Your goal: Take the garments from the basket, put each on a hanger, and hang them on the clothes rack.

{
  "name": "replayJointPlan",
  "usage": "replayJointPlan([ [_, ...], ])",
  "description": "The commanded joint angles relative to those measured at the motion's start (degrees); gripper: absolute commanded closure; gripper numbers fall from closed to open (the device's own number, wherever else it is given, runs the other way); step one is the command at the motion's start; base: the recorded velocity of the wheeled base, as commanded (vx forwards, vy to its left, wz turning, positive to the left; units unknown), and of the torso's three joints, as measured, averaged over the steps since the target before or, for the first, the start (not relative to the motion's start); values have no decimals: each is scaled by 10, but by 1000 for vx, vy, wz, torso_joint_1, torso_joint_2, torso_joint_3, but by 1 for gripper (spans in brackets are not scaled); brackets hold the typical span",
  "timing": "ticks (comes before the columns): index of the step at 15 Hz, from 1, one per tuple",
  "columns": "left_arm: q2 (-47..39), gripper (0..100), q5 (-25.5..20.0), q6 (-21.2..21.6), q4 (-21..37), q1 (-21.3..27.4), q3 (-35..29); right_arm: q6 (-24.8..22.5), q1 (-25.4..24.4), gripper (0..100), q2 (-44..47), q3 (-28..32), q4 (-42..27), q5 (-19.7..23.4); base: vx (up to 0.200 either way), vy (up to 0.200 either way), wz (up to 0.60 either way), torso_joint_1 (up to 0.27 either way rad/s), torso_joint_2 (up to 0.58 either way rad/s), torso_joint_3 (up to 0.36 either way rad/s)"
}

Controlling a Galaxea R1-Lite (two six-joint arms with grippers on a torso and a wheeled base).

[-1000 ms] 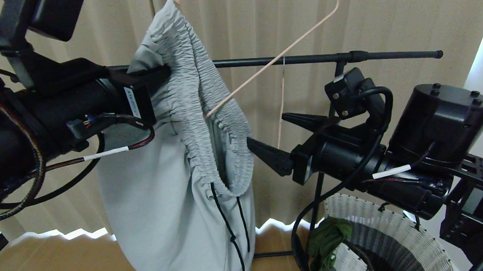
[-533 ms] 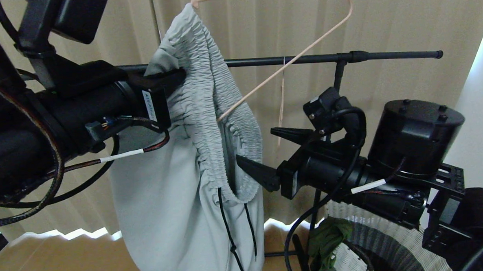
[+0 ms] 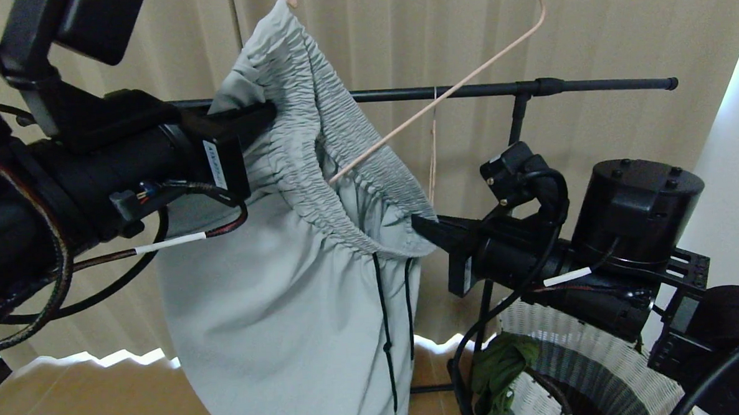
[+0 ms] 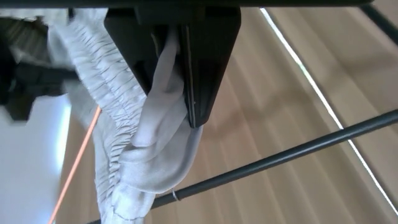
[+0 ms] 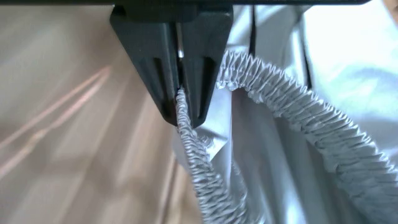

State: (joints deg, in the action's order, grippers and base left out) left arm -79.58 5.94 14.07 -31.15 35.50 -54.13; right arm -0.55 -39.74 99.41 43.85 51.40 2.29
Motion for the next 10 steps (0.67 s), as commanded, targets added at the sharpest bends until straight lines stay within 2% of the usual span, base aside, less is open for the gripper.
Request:
replayJointPlan([
  [1, 8, 100, 0, 12, 0, -5, 17, 0, 13, 100, -23, -3, -3, 0, 0, 0, 0, 0, 0, 0],
  [3, 24, 100, 0, 32, 2, -25, 39, -1, 34, 100, -41, -11, -4, -1, 0, 0, 0, 0, 0, 0],
  [7, 82, 100, 0, 59, 4, -45, 134, -1, 88, 100, -59, -10, -4, -3, 0, 0, 0, 0, 0, 0],
  [10, 119, 100, -1, 112, 6, -42, 188, -2, 98, 100, -65, -3, -5, -3, 0, 0, 0, 0, 0, 0],
])
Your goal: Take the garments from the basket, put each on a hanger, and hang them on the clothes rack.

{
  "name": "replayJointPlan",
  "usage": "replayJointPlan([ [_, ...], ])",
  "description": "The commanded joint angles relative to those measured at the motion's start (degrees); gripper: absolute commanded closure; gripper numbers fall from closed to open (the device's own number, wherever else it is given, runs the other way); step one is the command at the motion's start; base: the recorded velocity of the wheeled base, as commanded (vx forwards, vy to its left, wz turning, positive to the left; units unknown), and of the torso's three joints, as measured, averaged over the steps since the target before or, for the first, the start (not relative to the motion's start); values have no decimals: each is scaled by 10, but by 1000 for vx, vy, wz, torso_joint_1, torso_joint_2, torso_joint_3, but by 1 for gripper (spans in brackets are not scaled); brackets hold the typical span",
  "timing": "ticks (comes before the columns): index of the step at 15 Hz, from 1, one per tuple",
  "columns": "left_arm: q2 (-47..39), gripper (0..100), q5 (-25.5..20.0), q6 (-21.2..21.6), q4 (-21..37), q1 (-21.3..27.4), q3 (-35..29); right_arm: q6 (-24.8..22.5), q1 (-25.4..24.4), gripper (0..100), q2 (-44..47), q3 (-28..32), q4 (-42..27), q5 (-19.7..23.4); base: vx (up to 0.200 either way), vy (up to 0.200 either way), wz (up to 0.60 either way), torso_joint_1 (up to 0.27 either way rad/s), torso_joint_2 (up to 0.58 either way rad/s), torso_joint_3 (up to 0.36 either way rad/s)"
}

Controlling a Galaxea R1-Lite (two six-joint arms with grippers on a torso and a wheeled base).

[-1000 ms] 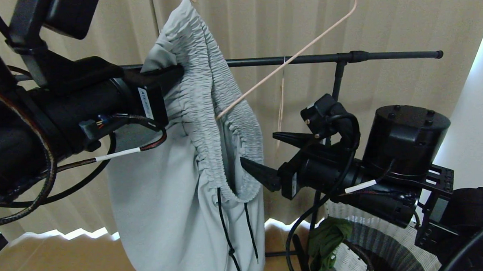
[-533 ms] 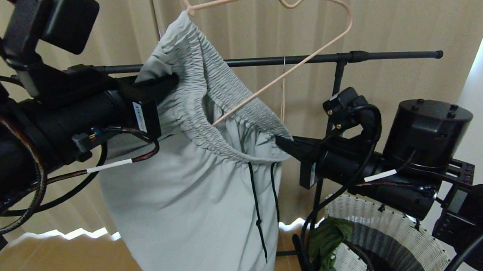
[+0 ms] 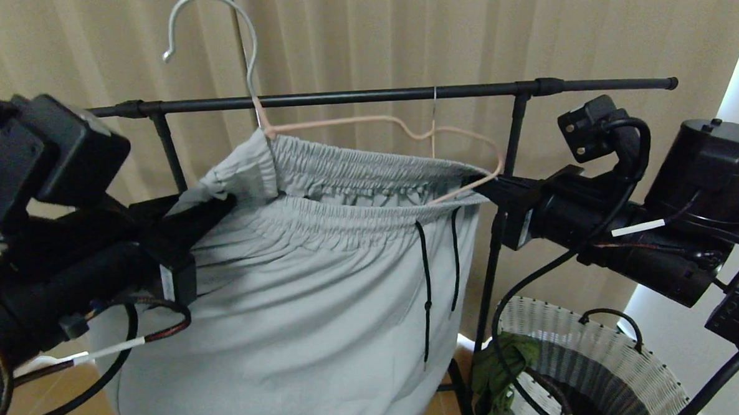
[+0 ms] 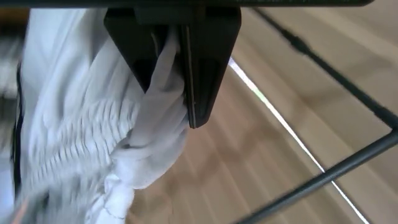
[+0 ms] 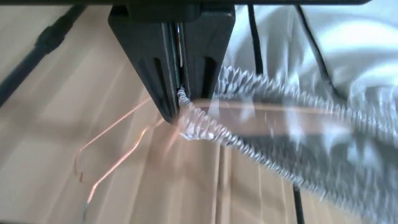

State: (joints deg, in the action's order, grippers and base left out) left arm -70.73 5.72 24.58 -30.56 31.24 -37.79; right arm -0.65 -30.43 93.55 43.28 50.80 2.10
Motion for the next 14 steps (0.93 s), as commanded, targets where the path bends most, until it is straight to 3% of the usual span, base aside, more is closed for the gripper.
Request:
replayJointPlan([
  [1, 33, 100, 1, 14, 0, 0, 44, -1, 7, 100, -7, 8, 0, -1, 0, 0, 0, 0, 0, 0],
  [6, 36, 100, 2, 68, 0, -2, 105, -1, 34, 100, -11, 15, -6, -1, 0, 0, 0, 0, 0, 0],
  [11, 35, 100, 8, 89, 39, -10, 105, -2, 33, 100, -14, 15, -7, -1, 0, 0, 0, 0, 0, 0],
  [14, 26, 100, 16, 82, 38, -38, 93, -6, -16, 100, -36, -6, -7, 0, 0, 0, 0, 0, 0, 0],
])
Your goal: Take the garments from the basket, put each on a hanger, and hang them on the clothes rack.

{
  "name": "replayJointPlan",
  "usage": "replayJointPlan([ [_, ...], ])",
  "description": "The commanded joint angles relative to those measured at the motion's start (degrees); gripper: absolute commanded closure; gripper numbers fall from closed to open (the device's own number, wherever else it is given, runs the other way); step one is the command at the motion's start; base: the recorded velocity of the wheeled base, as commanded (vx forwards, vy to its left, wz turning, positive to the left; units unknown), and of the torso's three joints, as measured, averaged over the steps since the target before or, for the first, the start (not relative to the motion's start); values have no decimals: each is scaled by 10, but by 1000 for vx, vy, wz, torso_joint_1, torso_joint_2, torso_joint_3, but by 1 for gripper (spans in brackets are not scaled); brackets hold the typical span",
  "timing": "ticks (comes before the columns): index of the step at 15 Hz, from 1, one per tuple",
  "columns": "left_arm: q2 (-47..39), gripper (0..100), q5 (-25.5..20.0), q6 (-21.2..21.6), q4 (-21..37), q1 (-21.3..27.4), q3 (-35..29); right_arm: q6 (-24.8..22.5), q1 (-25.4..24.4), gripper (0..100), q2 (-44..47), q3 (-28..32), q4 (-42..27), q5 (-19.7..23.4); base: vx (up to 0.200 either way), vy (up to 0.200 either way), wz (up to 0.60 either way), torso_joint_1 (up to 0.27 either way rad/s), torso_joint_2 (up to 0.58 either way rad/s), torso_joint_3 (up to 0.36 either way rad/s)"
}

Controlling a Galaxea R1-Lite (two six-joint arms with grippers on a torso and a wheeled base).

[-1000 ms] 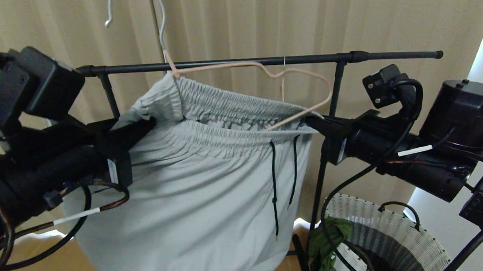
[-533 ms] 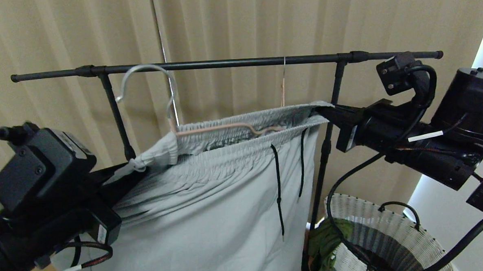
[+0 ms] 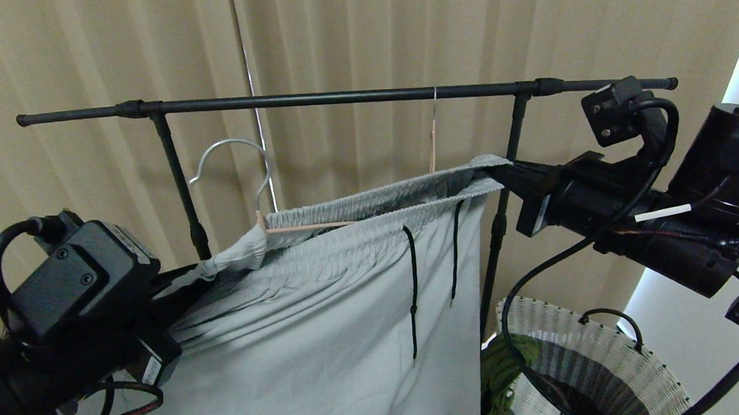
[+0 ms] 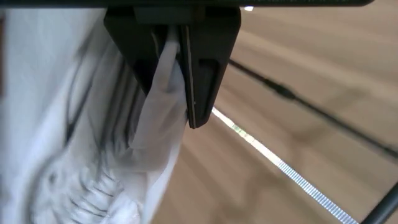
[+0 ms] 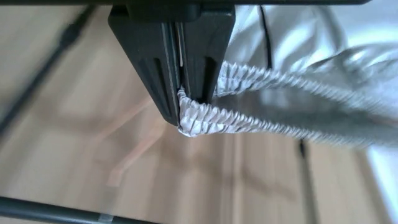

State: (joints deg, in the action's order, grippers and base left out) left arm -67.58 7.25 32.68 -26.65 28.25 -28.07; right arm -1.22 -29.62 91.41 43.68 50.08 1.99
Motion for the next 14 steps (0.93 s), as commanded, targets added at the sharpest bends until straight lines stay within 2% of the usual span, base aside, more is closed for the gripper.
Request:
replayJointPlan([
  [1, -7, 100, 0, -10, -1, -10, -12, -11, -44, 100, -18, -22, -1, 1, 0, 0, 0, 0, 0, 0],
  [3, -15, 100, 0, -24, -1, -9, -27, -50, -59, 100, -14, -35, -1, 5, 0, 0, 0, 0, 0, 0],
  [8, -30, 100, -1, -43, -9, -6, -44, -55, -90, 100, -32, -40, -33, 4, 0, 0, 0, 0, 0, 0],
  [9, -33, 100, -3, -44, -9, -6, -46, -57, -102, 0, -38, -50, -32, 2, 0, 0, 0, 0, 0, 0],
  [12, -33, 100, -5, -42, -9, -4, -45, -95, -105, 0, -38, -49, -31, 4, 0, 0, 0, 0, 0, 0],
  [14, -33, 100, -7, -40, -9, 1, -45, -157, -105, 0, -23, -40, -29, 6, 0, 0, 0, 0, 0, 0],
])
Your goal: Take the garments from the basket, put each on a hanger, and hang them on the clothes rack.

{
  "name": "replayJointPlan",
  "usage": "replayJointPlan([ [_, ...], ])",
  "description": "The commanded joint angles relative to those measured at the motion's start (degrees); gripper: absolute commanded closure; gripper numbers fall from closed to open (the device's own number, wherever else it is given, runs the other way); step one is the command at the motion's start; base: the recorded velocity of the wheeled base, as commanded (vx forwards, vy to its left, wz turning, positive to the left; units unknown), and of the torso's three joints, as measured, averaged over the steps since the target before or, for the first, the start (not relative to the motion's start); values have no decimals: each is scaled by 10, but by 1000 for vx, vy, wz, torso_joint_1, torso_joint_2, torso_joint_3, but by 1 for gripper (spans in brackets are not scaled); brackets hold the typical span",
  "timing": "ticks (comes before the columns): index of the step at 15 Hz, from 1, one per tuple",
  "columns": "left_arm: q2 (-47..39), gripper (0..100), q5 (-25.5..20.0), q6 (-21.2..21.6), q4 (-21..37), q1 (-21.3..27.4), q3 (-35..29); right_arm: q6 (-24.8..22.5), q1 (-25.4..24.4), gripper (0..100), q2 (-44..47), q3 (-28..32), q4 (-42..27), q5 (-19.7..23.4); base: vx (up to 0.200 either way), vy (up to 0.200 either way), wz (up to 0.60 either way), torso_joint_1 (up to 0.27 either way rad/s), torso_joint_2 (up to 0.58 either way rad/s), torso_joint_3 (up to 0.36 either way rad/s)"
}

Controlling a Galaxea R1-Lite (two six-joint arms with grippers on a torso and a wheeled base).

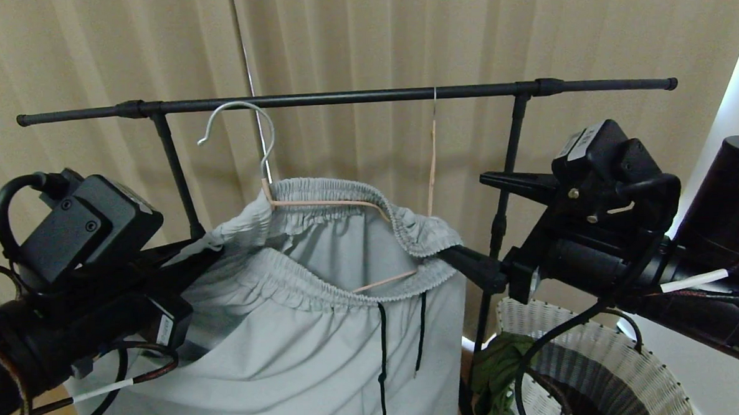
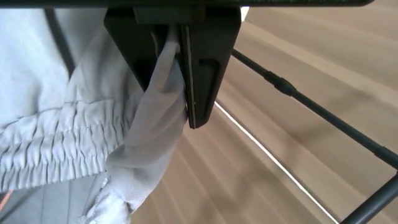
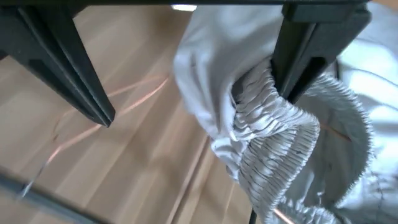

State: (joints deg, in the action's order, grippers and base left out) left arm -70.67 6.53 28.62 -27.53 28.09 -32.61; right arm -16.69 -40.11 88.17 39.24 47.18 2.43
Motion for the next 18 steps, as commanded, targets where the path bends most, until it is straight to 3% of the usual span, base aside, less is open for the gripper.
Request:
replayJointPlan([
  [1, -2, 100, -1, -1, -1, 10, 1, -24, -1, 0, 17, 7, 0, 1, 0, 0, 0, 0, 0, 0],
  [4, -4, 100, -1, 2, -2, 36, -4, -74, -8, 0, 42, 26, 1, 3, 0, 0, 0, 0, 0, 0],
  [6, -28, 100, 9, -2, -4, 30, -28, -74, -33, 0, 44, 21, 0, 3, 0, 0, 0, 0, 0, 0],
  [8, -39, 100, 49, -15, -4, 25, -44, -74, -47, 0, 46, 19, 2, 3, 0, 0, 0, 0, 0, 0],
  [13, -36, 100, 44, -24, -4, 32, -31, -76, -57, 0, 46, 22, 0, 1, 0, 0, 0, 0, 0, 0],
  [18, -12, 100, 36, -11, -2, 83, -11, -76, -56, 0, 67, 35, 1, -1, 0, 0, 0, 0, 0, 0],
])
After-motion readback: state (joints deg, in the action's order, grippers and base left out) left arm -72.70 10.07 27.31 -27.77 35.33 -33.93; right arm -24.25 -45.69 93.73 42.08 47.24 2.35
